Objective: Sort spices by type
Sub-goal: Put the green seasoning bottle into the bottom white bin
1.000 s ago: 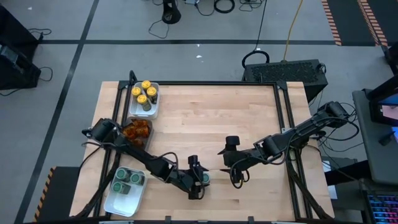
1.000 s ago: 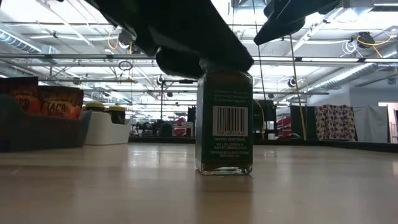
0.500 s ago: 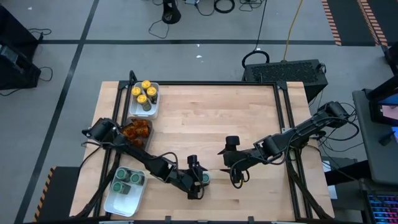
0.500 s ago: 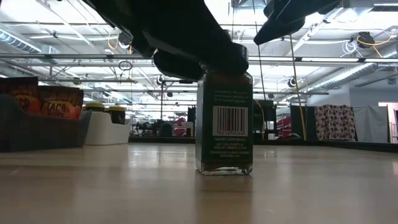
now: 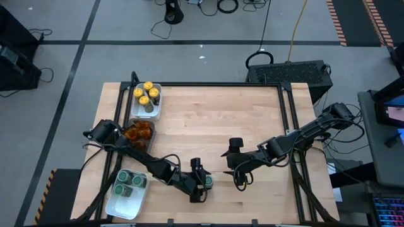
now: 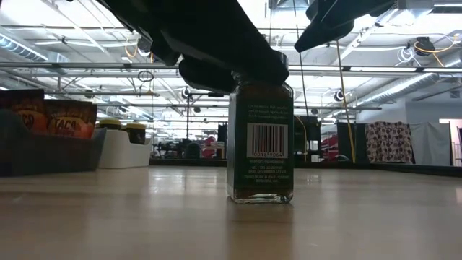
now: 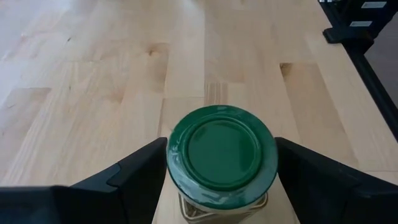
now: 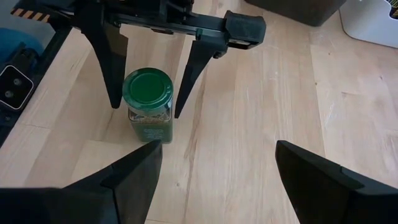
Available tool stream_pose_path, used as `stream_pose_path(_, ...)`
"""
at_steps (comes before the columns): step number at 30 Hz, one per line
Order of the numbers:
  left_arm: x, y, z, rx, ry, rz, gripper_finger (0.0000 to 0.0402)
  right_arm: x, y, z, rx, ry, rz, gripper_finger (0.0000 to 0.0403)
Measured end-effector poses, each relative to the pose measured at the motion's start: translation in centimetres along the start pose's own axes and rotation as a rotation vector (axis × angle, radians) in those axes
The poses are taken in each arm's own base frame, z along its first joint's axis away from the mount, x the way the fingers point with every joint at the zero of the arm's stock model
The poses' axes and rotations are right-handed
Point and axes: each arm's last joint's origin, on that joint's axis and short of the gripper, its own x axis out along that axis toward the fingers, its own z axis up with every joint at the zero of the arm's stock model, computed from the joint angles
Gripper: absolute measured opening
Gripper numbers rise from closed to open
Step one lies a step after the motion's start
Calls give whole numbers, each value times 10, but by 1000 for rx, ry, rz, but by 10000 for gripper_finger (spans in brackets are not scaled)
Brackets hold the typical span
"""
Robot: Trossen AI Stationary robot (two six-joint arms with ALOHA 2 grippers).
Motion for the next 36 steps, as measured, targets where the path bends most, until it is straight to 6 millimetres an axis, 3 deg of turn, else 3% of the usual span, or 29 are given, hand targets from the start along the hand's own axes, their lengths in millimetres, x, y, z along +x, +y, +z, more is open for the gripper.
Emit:
stream_pose_path(12,0,1,1,6,-1,1,214,0,0,0,0,0,0,297)
stream_pose_path(19,-20,1,14,32,-9,-13,213,0,0,0,0,0,0,297)
stream_pose_path(23,-54,-2,22,58,47,-46,214,0,0,0,4,2,0,297)
stream_pose_path(28,-115,-12,31,-21,96,-120,215,0,0,-1,4,4,0,297)
stream_pose_path(32,-169,-23,27,-125,108,-114,215,0,0,0,6,0,1,297)
stream_pose_path(36,-217,-36,10,-243,105,-70,216,0,0,2,-13,-21,2,297)
